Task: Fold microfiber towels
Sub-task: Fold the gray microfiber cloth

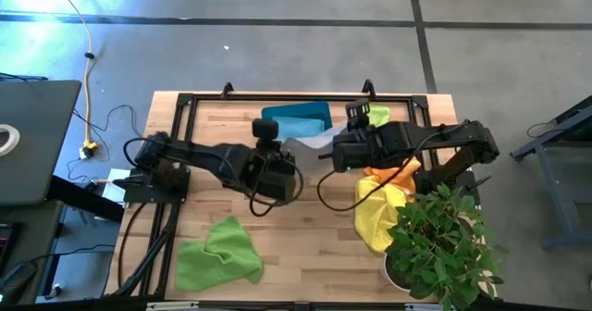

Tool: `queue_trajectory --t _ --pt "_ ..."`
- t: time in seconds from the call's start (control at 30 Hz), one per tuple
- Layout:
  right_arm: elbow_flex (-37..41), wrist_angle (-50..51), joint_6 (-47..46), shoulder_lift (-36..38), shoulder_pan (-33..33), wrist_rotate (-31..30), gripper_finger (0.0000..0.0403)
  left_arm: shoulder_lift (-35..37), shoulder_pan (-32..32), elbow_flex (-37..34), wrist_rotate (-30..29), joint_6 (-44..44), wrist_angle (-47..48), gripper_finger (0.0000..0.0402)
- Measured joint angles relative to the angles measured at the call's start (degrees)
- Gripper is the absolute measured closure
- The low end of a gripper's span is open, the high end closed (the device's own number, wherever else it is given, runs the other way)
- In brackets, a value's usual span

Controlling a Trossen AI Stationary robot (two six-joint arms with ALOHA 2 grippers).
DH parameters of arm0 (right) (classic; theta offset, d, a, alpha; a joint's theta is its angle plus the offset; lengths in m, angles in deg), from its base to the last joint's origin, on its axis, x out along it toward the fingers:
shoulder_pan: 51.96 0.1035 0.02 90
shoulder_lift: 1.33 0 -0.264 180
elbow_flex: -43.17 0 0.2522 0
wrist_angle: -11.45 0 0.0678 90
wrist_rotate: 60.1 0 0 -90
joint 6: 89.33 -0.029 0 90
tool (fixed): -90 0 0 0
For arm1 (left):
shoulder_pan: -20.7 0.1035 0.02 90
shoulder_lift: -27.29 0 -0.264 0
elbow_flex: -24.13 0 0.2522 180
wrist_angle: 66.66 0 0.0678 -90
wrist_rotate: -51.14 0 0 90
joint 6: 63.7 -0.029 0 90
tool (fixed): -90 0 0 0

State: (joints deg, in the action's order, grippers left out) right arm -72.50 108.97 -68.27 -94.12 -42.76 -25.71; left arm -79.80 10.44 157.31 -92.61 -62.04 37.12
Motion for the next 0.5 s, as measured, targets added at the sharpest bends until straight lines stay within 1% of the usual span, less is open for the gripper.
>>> queue_trajectory --t 0.07,0.1,0.17,0.2,0.27,0.3,0.43,0.5 --pt "0.0 0.0 -1.9 0.0 0.1 0.4 0.0403 0.8 -0.2 0.0 1.1 2.3 0.0 0.0401" --pt "0.0 0.0 -3.4 0.0 0.4 1.8 0.0403 1.0 -0.5 0.1 3.1 3.9 0.0 0.0401" --pt "1.2 -1.0 -7.5 0.1 1.1 6.2 0.0403 1.0 -1.4 -0.5 9.7 6.8 -0.3 0.0401" --pt "2.6 -1.4 -9.4 0.1 1.5 9.7 0.0403 0.8 -1.9 -1.5 12.6 7.9 -0.8 0.0401" --pt "6.7 -1.9 -11.0 0.0 2.4 17.7 0.0403 0.6 -3.2 -5.5 17.2 9.5 -3.3 0.0401" --pt "9.5 -2.6 -11.0 0.0 3.0 20.3 0.0403 0.6 -4.0 -8.2 18.9 10.2 -5.5 0.0401" --pt "22.4 -11.3 -11.0 -0.2 6.4 25.4 0.0403 0.4 -7.0 -20.0 24.8 12.1 -17.7 0.0401" --pt "27.9 -17.5 -11.2 -0.1 8.2 29.0 0.0403 0.4 -8.6 -24.7 28.0 13.6 -24.3 0.0401"
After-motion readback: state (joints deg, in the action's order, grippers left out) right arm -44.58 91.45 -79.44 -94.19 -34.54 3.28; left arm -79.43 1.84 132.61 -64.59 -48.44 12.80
